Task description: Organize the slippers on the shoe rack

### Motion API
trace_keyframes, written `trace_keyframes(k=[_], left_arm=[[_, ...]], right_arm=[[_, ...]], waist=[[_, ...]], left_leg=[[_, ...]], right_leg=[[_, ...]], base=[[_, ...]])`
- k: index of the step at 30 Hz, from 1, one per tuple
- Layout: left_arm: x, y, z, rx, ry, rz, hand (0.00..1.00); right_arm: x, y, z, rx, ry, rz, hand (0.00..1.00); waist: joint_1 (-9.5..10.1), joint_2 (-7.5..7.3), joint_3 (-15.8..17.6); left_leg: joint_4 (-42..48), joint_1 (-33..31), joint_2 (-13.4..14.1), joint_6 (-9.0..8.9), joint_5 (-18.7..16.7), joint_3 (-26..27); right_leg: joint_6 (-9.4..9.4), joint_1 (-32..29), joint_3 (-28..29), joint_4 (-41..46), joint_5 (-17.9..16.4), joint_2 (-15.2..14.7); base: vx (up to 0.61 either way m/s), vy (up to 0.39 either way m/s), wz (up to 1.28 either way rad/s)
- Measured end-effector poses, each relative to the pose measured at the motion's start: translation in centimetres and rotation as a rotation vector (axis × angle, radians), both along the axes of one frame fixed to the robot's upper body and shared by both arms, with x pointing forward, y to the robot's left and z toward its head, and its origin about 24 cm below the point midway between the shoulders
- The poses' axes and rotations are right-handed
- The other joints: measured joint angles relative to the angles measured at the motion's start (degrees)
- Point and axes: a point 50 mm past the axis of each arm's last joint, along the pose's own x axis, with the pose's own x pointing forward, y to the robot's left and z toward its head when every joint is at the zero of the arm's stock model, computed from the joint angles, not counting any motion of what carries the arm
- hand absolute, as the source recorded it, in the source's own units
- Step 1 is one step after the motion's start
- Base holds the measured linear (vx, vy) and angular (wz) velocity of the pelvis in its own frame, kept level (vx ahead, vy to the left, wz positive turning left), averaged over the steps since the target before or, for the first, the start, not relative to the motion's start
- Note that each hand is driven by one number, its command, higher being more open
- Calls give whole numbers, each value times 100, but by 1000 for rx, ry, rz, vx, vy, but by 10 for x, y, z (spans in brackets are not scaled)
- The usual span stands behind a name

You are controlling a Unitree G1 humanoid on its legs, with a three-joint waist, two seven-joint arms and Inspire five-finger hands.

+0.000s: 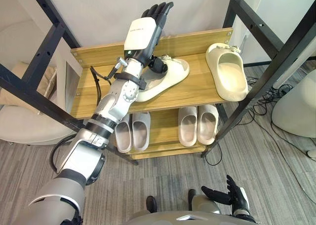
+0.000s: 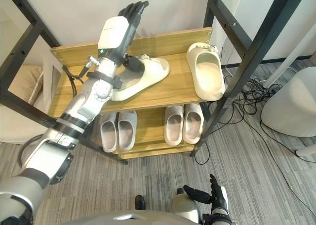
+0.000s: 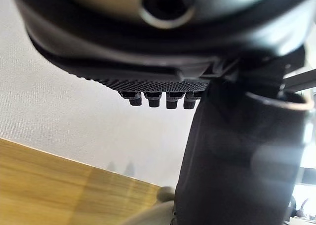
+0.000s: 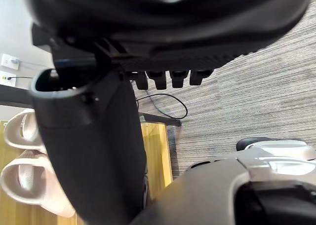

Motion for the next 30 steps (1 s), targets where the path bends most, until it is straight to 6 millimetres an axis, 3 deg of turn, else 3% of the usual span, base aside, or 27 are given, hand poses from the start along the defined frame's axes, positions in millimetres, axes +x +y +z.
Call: trace_keyframes(k=[16,25,30], left_arm=[[-1,-21,-6,-86,61,-62,100],[-2,-20,-3,-115,54,-72,100],[-18,-13,0,-200,18,-118,100]], right_arm=[[1,0,1,1,-9,-6,100],[0,0,1,3,-6,-15,100],[-3,-1,-1,6,3,-37,100]], waist=[[9,14,10],[68,13,10],[156,13,10]], left_leg=[[13,3,-65,-5,3,-42],[27,-23,-119,5,10,-158],[61,-23,-125,6,11,-254]], right_leg=[[14,-135,-29,370,-193,-100],[41,-121,-143,445,-257,-174],[32,-40,-243,434,-288,-176]], base=[[-5,-1,1],[-6,-3,8],[3,-12,10]])
